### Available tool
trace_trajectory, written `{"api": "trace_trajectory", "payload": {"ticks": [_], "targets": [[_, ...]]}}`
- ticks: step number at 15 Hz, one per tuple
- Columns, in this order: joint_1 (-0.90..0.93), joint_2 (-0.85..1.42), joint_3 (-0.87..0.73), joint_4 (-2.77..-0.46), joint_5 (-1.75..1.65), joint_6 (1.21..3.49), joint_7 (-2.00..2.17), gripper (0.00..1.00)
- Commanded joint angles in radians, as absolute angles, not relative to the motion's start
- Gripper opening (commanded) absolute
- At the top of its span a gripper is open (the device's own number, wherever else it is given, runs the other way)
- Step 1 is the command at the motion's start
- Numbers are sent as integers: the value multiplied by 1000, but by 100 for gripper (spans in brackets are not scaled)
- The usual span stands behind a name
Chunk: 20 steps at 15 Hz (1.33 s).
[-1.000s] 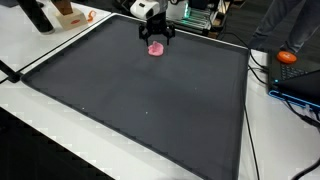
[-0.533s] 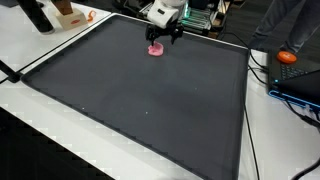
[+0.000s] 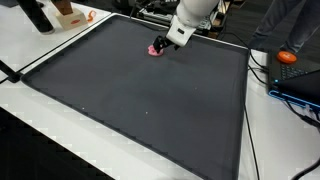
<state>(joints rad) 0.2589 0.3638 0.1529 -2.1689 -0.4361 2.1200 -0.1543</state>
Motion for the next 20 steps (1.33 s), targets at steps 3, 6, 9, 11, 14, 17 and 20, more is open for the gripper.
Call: {"api": "trace_trajectory", "payload": {"ticks": [3, 6, 9, 11, 14, 17, 20], "targets": [[311, 458, 148, -2083, -548, 2038, -115, 100], [318, 482, 148, -2059, -568, 2011, -120, 100], [316, 500, 151, -2039, -565, 1997, -119, 100], [309, 508, 153, -2027, -546, 1993, -120, 100], [302, 519, 152, -2005, -528, 1979, -120, 100], [288, 527, 147, -1979, -486, 1966, -101, 100], [267, 534, 139, -1953, -421, 1958, -71, 100]]}}
